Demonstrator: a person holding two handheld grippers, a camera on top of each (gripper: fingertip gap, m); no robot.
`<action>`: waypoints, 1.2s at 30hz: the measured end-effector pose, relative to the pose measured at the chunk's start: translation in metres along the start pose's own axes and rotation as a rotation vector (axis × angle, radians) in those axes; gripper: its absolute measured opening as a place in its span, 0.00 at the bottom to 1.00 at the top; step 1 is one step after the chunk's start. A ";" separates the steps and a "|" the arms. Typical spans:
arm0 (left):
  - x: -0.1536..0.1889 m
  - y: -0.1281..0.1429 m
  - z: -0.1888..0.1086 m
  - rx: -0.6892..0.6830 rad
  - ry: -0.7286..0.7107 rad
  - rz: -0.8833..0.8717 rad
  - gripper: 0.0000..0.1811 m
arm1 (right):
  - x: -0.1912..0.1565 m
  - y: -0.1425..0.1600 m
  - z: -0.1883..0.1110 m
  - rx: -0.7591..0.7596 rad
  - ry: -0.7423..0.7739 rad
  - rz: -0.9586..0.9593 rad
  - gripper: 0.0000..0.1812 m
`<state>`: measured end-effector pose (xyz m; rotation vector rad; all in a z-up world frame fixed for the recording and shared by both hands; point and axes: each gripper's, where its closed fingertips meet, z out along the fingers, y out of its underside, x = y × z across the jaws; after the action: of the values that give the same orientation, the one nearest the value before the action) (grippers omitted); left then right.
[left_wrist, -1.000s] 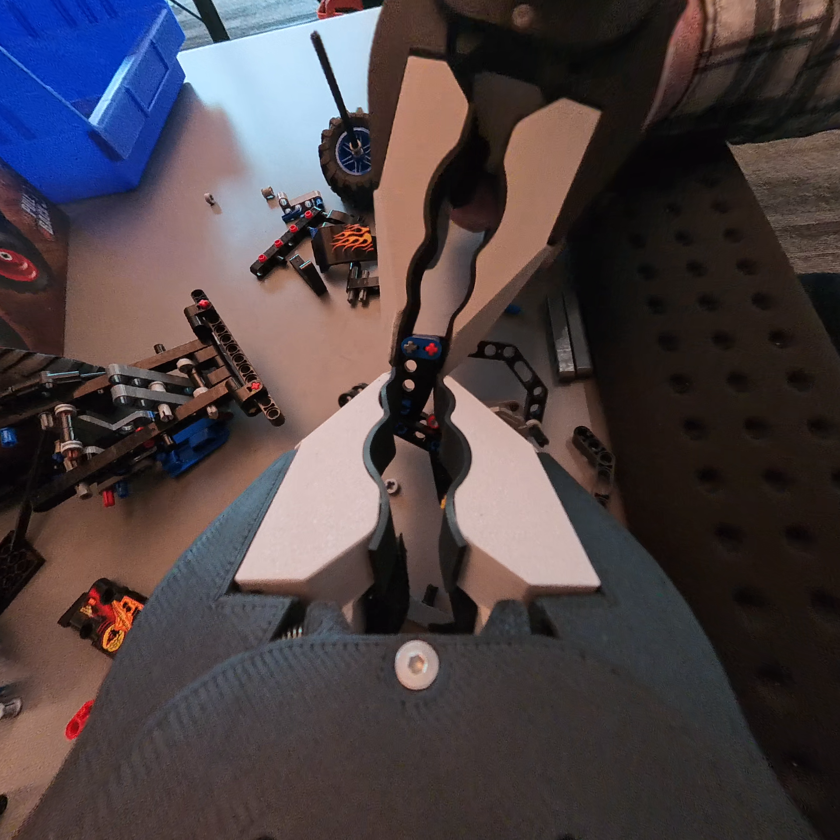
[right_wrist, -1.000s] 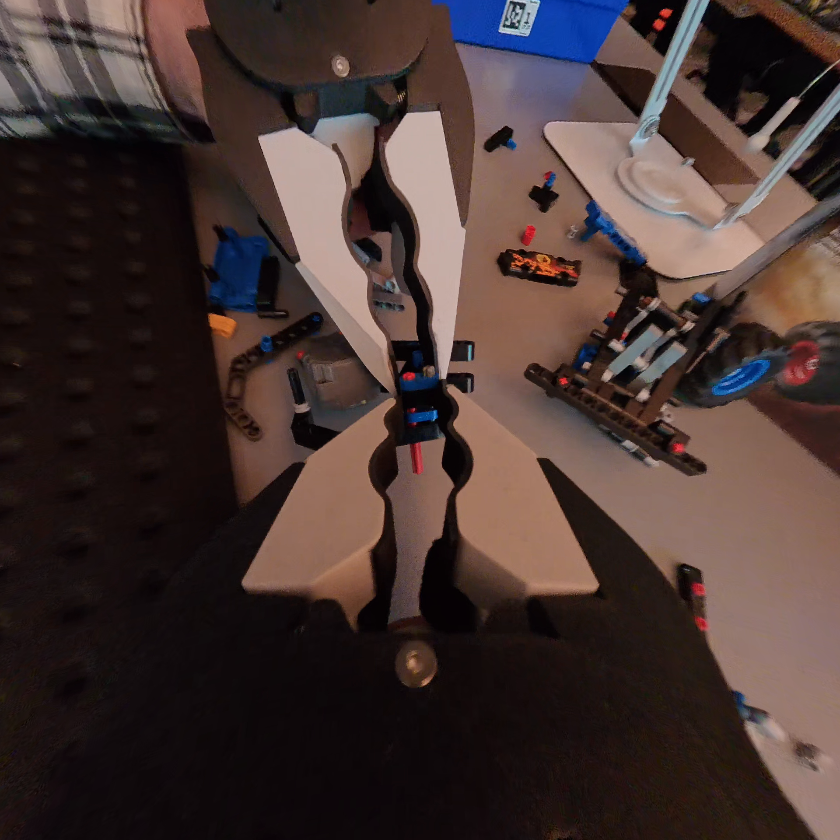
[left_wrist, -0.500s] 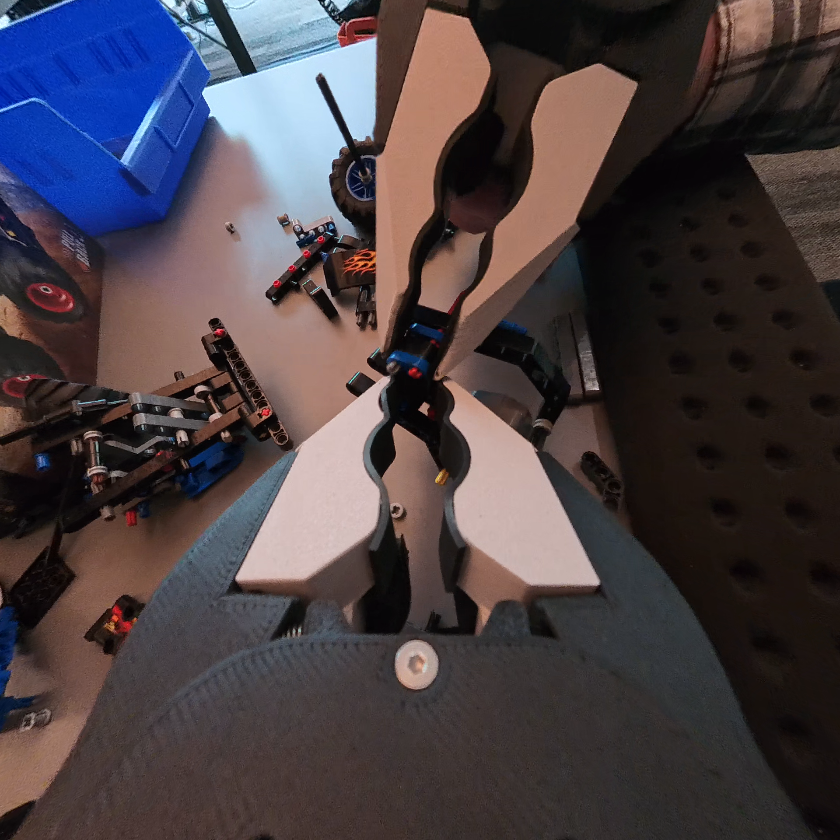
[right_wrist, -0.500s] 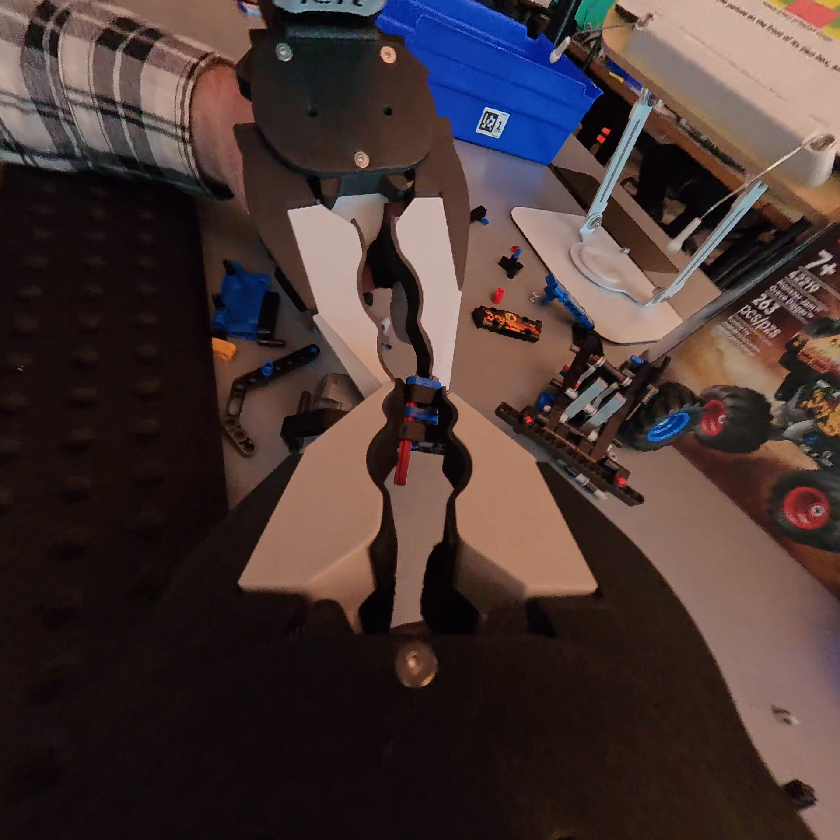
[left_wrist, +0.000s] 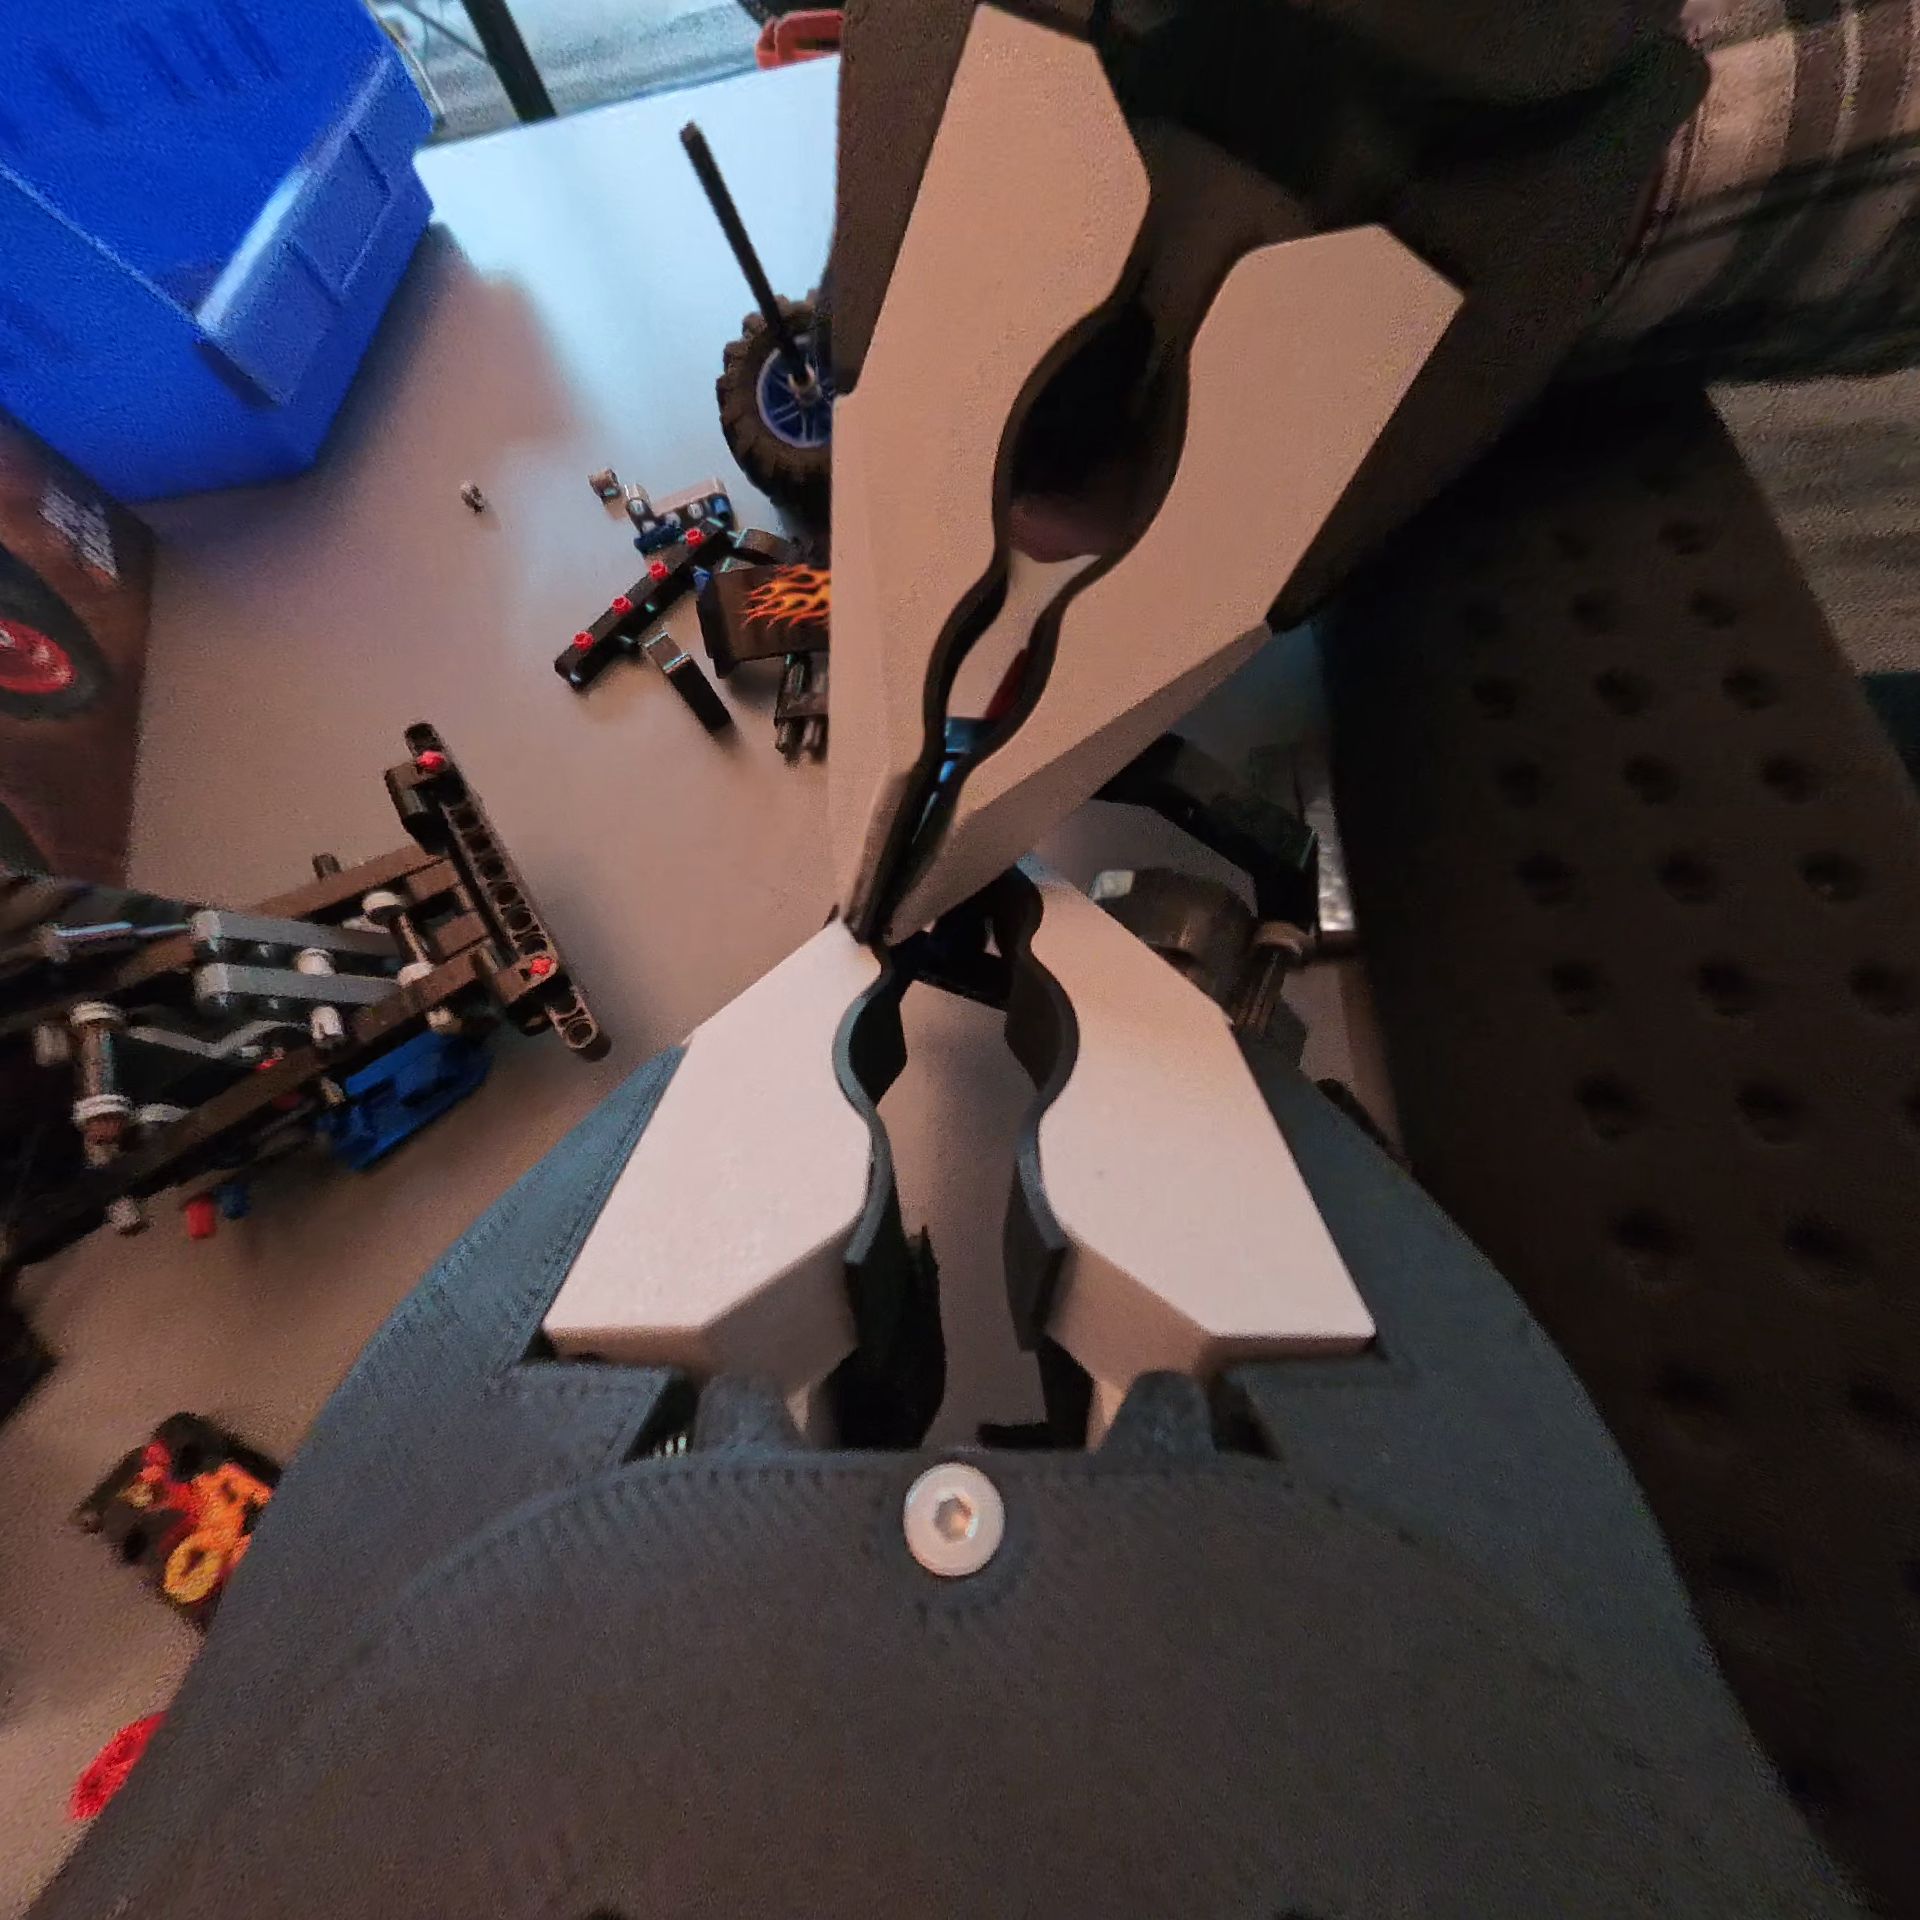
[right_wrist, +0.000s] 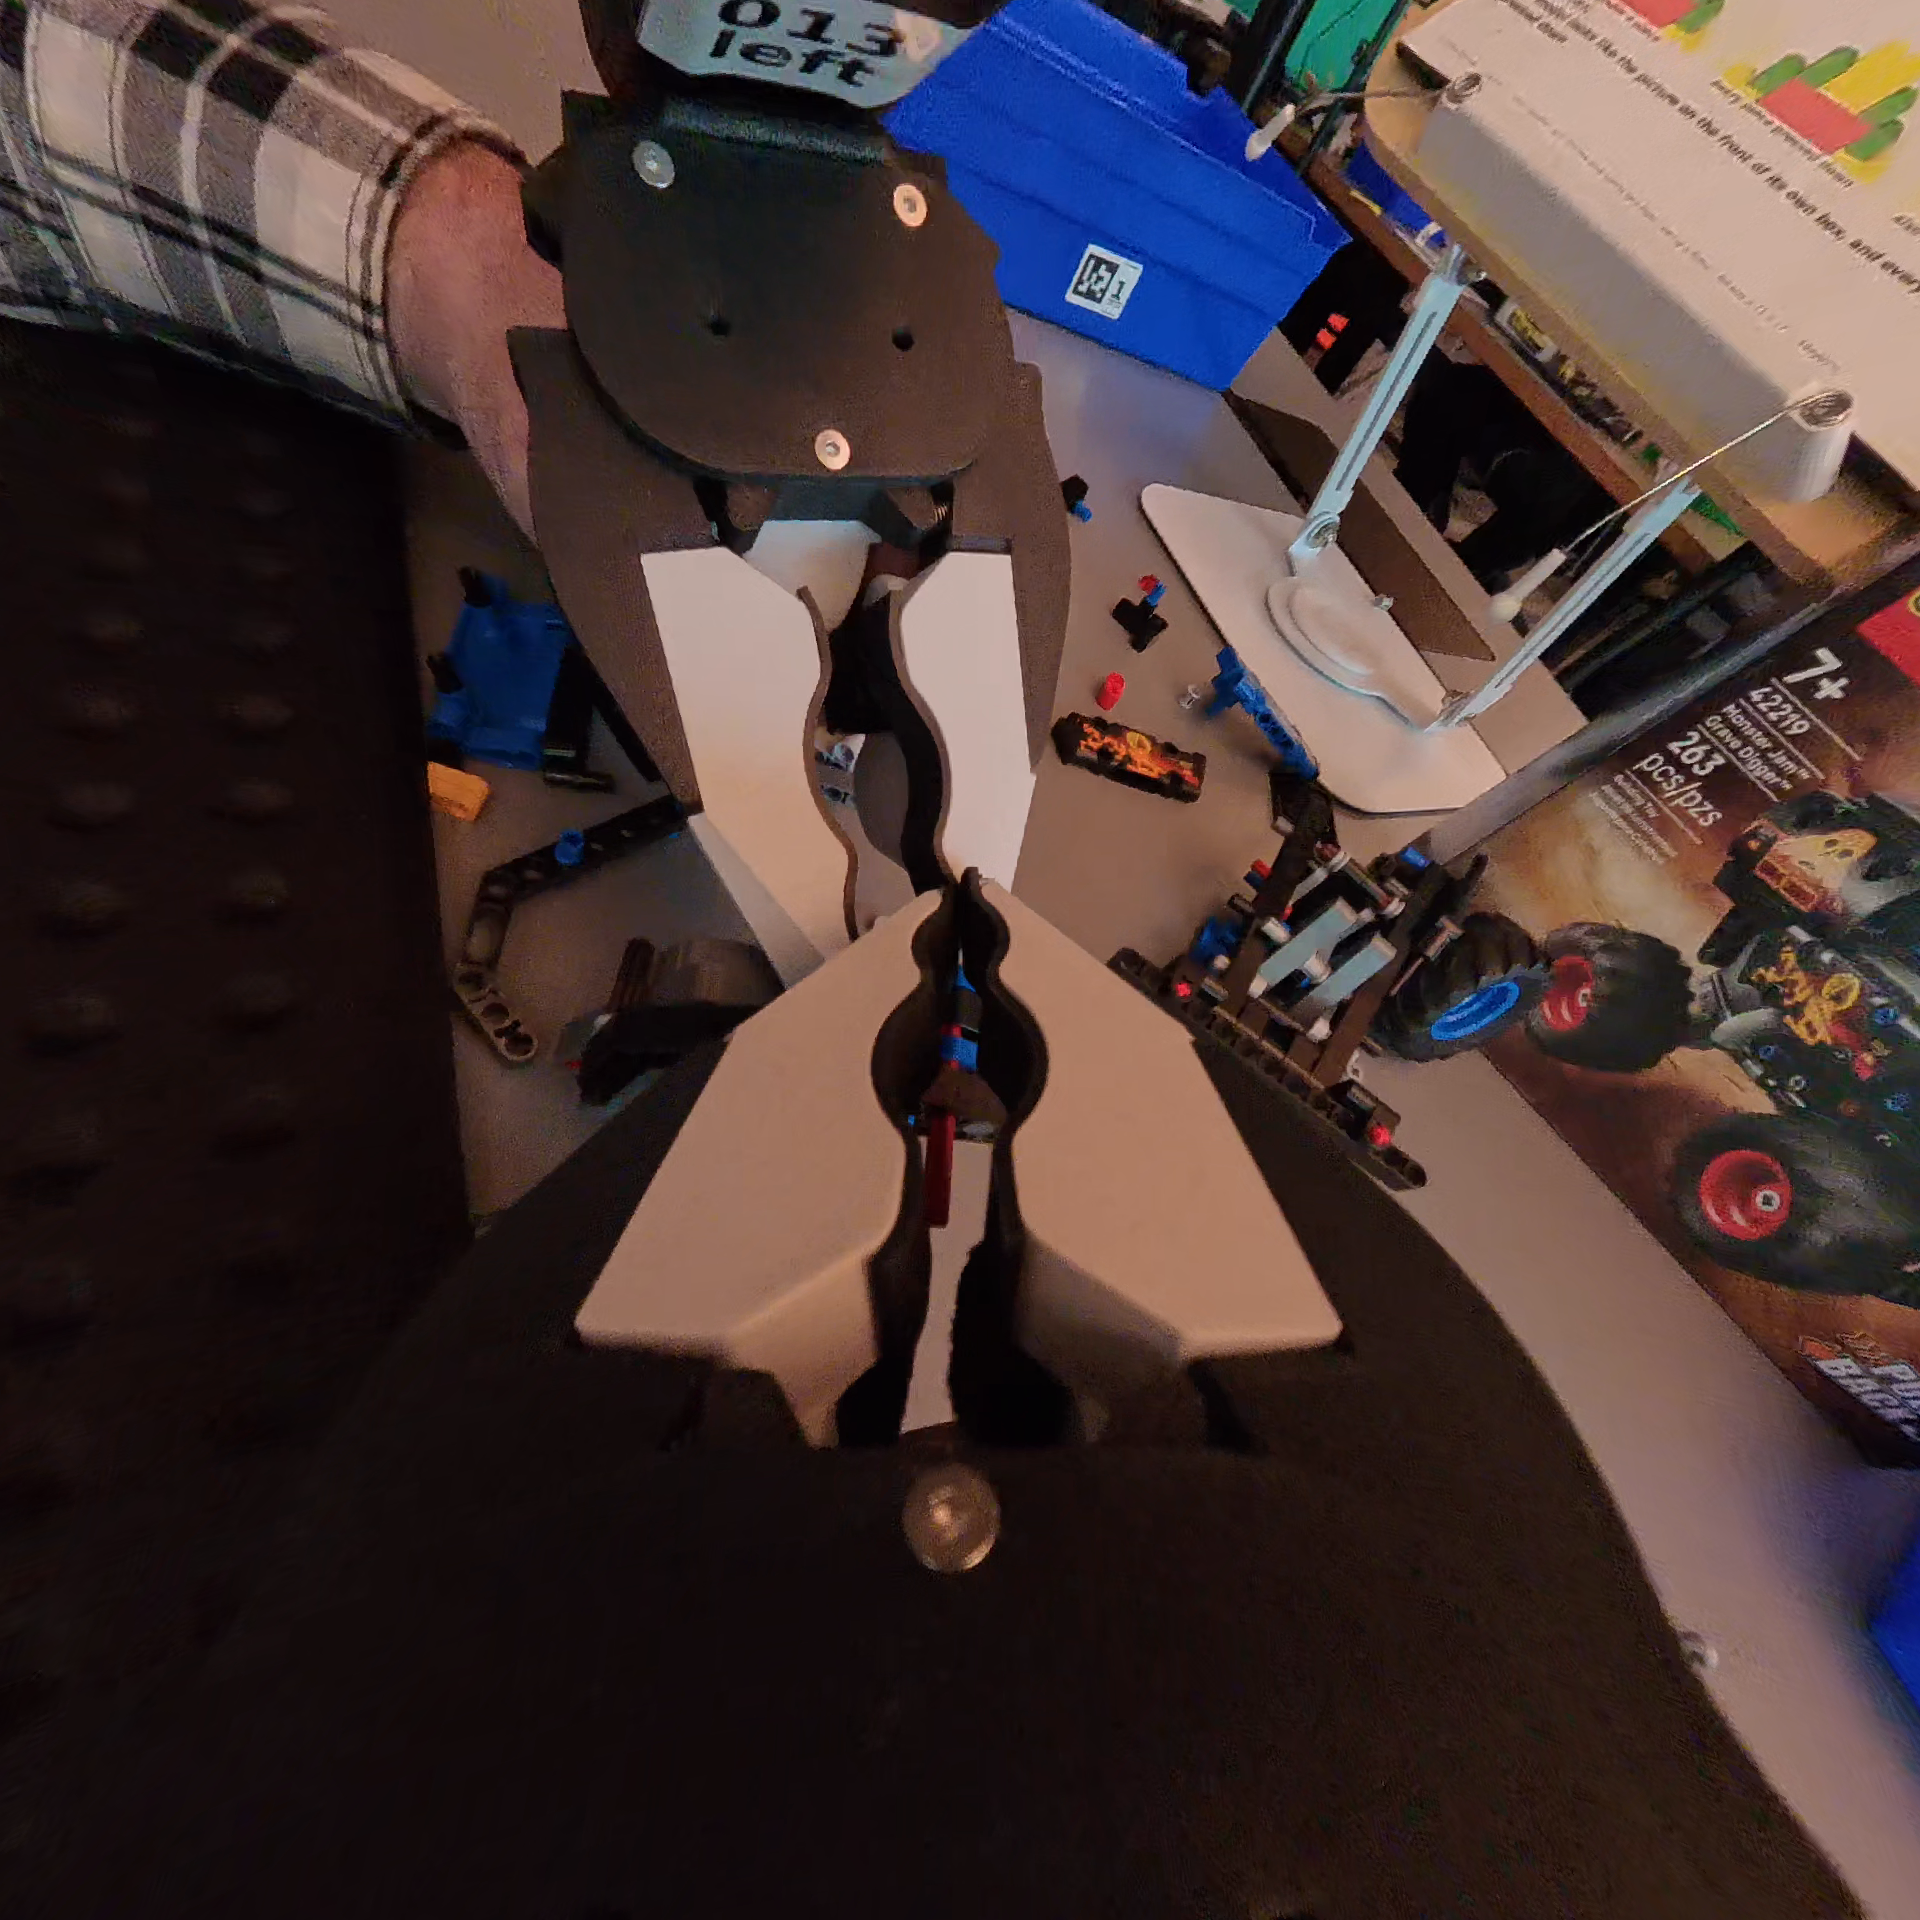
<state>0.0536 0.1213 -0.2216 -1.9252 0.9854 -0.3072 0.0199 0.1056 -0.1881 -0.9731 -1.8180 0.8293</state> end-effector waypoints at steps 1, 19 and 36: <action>-0.001 0.001 0.000 -0.012 -0.008 0.020 0.08 | 0.001 0.000 0.000 0.006 0.004 -0.006 0.00; -0.023 0.001 -0.005 -0.050 -0.159 0.134 0.09 | 0.010 0.031 -0.014 -0.058 -0.085 0.259 0.13; -0.001 -0.004 -0.006 -0.094 0.009 0.284 0.07 | -0.007 0.036 -0.009 -0.106 -0.124 0.078 0.11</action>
<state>0.0516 0.1196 -0.2153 -1.8373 1.2813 -0.1069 0.0401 0.1169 -0.2174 -1.0864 -1.9566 0.8643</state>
